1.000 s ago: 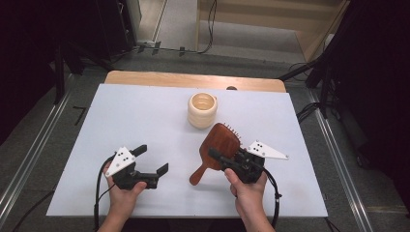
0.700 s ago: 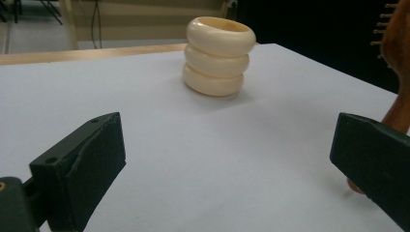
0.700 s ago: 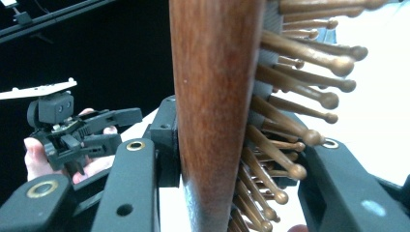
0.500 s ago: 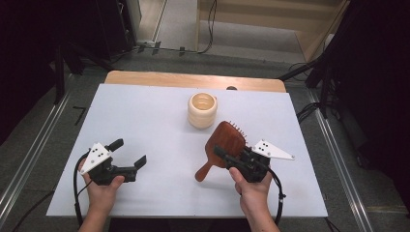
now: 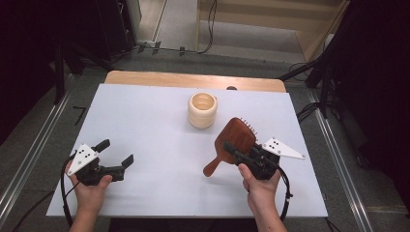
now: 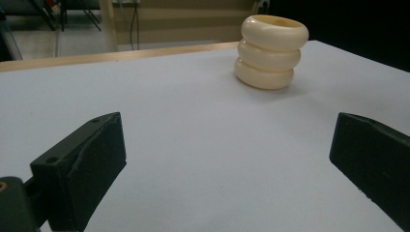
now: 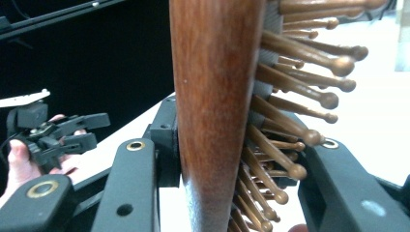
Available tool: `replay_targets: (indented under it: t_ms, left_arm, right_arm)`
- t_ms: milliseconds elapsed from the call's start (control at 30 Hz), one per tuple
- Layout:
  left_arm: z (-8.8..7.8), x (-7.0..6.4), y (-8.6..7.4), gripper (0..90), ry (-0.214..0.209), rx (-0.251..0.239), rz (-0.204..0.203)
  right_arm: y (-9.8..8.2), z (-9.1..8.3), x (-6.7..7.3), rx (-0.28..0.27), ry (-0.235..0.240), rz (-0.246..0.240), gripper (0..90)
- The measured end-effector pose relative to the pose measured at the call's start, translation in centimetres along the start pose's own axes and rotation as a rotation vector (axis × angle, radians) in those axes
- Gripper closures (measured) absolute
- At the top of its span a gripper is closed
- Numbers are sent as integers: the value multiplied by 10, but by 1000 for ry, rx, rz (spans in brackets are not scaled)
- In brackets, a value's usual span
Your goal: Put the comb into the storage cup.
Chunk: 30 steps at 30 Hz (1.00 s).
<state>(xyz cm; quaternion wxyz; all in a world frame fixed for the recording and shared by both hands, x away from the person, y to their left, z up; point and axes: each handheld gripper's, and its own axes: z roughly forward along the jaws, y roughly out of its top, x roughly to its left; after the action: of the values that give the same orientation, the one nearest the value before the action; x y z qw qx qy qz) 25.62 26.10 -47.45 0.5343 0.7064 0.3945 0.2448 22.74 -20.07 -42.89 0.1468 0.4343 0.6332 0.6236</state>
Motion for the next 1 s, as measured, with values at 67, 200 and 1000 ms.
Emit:
replay_targets:
  t_ms: [67,200,1000]
  left_arm:
    - [-2,1,-3,0,14,4,10]
    - [-7,3,-8,2,29,4,-7]
    - [-22,5,-22,1,29,-16,-17]
  right_arm:
    - [2,-2,-3,-5,-8,1,544]
    - [6,-8,-12,-11,-33,2,544]
    - [35,-10,-22,-27,-81,-30,544]
